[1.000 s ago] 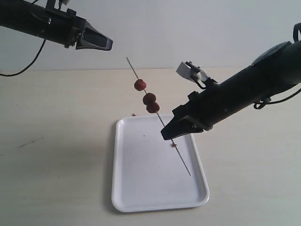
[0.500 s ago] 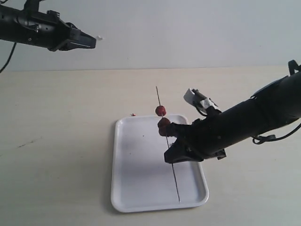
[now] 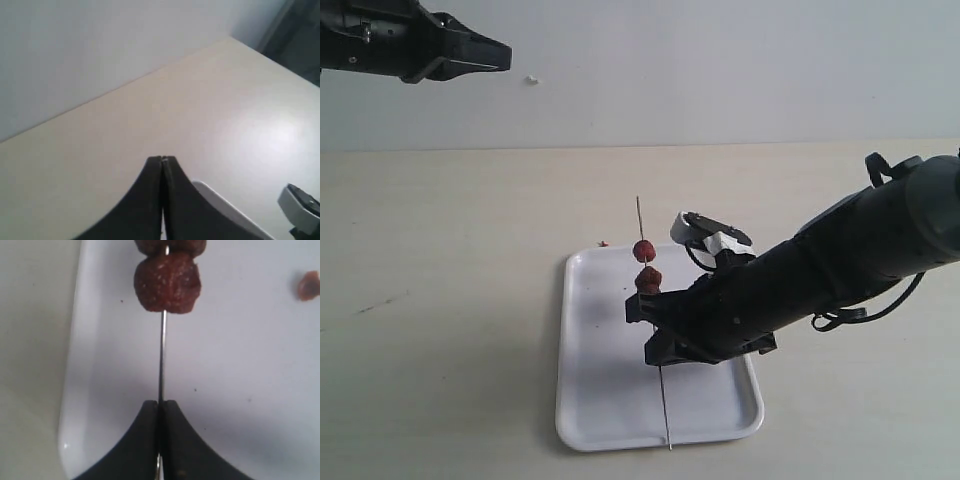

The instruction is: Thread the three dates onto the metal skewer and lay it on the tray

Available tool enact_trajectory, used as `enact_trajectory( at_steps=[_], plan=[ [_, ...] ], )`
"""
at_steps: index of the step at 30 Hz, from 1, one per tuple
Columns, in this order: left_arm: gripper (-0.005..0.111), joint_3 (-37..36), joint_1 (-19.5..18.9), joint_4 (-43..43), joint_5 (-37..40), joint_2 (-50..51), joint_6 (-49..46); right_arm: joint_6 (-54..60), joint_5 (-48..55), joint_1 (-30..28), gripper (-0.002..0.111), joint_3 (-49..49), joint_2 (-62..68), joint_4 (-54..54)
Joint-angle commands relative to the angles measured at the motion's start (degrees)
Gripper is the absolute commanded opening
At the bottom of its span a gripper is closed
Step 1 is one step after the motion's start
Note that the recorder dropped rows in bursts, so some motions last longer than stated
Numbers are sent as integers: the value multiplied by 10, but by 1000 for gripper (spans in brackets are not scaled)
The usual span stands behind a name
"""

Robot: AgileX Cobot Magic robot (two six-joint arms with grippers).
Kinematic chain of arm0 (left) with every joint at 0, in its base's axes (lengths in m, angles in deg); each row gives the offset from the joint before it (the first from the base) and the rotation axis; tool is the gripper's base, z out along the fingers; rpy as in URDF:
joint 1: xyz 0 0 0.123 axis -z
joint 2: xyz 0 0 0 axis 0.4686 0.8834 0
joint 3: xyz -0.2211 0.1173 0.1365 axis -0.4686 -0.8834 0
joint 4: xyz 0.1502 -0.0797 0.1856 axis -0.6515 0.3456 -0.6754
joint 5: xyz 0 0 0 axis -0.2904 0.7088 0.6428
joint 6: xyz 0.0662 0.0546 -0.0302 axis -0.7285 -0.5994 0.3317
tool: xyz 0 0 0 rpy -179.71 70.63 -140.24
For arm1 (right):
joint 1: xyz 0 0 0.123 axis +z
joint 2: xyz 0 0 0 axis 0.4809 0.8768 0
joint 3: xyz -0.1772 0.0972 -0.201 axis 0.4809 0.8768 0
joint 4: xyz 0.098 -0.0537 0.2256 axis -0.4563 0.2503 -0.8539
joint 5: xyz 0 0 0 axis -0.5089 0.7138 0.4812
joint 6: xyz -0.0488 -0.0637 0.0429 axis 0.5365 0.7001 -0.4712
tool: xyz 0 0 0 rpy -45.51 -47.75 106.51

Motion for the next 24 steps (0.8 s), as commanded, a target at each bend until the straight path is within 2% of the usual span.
enact_trajectory(
  at_steps=[1, 10, 14, 16, 19, 22, 24],
  plan=[
    [0, -2, -1, 28, 43, -5, -16, -11, -9, 2, 5, 2, -6, -2],
    [0, -2, -1, 30, 65, -5, -20, -15, -12, 2, 43, 2, -7, -2],
    [0, -7, -1, 39, 102, -16, -47, -13, -63, 2, 46, 2, -31, 13],
    [0, -27, -1, 56, 90, -35, -74, -13, -96, 2, 46, 2, -56, 40],
    [0, -79, -1, 109, 0, -79, -120, -13, -137, 2, 46, 2, -103, 94],
    [0, -148, -1, 216, -124, -136, -209, -13, -171, 2, 46, 2, -153, 135],
    [0, -179, -1, 216, -180, -182, -246, -13, -195, 2, 46, 2, -185, 154]
  ],
)
